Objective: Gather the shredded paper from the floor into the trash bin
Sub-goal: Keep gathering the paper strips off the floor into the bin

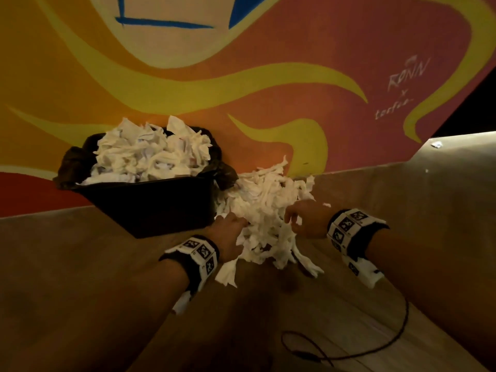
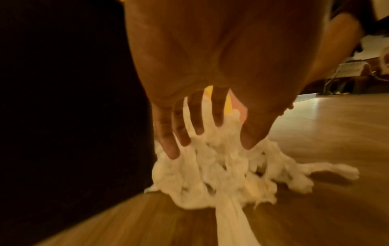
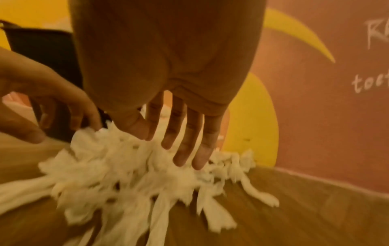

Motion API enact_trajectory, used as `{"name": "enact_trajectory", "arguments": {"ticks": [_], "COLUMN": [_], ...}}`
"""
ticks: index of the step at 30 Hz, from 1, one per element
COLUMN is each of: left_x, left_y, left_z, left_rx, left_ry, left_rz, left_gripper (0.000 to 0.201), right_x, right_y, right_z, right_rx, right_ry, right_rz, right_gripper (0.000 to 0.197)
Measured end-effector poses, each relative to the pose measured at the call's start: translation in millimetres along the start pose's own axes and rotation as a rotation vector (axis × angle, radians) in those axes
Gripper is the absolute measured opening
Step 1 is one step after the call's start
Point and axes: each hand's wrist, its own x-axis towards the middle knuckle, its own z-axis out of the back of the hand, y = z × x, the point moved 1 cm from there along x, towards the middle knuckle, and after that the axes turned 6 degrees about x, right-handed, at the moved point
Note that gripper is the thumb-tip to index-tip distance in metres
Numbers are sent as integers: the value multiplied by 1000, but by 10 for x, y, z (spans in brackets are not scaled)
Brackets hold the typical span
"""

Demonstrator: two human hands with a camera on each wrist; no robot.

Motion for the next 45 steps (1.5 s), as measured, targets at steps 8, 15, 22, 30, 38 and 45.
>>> {"name": "enact_trajectory", "arguments": {"ticks": [8,15,22,30,38,45], "left_x": [1,-48,-111,-196,-290,-332], "left_y": [-75,-7,22,207,343,234], "left_z": [-714,-825,-668,-566,-569,-776], "left_rx": [-157,-280,-507,-918,-887,-564], "left_ry": [76,-28,-142,-270,-368,-73], "left_rz": [134,184,191,332,287,199], "left_gripper": [70,40,32,54,24,15], "right_x": [85,75,-90,-118,-65,-60], "right_y": [-194,-287,-289,-238,-188,-168], "right_z": [-1176,-1152,-898,-786,-638,-390], "right_rx": [84,120,227,421,541,463], "right_ry": [60,35,-129,-314,-391,-423], "right_rz": [-67,-88,-57,-98,-64,-29], "right_gripper": [56,37,25,20,14,26]}}
